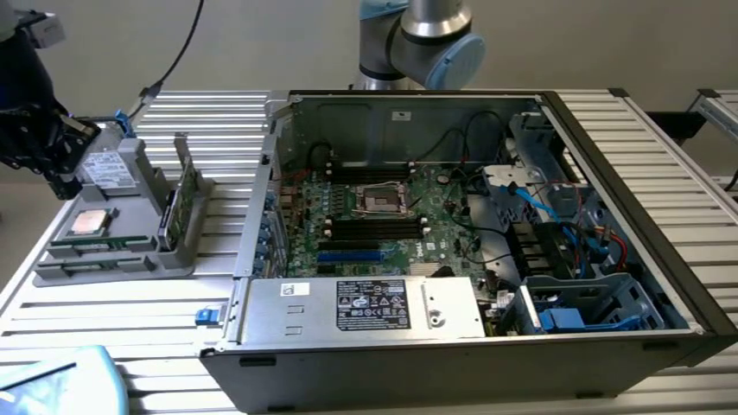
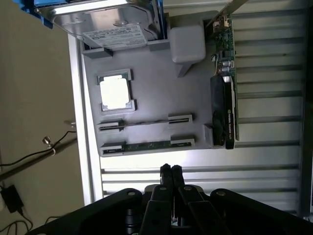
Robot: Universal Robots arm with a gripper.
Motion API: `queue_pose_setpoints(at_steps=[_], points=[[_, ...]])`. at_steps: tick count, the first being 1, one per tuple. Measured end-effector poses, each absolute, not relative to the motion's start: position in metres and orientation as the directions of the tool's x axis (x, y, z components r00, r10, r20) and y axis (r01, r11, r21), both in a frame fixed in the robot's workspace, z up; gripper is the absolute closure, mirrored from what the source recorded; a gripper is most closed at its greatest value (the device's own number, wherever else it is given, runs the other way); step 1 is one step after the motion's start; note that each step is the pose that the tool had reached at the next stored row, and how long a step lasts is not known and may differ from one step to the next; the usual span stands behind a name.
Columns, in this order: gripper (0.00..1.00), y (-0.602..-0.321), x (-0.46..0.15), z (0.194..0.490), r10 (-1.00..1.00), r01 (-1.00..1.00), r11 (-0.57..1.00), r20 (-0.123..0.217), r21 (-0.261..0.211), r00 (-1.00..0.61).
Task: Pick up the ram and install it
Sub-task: 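Reach for the ram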
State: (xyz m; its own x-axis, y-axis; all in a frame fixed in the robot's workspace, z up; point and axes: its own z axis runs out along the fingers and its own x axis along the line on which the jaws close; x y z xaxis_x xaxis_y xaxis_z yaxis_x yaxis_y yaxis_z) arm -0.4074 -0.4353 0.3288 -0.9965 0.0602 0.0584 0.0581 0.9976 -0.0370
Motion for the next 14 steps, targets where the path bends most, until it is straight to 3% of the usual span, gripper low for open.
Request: queue_pose_setpoints(at_steps=[14], points=[[0.90, -0.436, -0.411, 0.310, 0.039, 0.037, 0.999, 0.058, -0.037, -0.998]])
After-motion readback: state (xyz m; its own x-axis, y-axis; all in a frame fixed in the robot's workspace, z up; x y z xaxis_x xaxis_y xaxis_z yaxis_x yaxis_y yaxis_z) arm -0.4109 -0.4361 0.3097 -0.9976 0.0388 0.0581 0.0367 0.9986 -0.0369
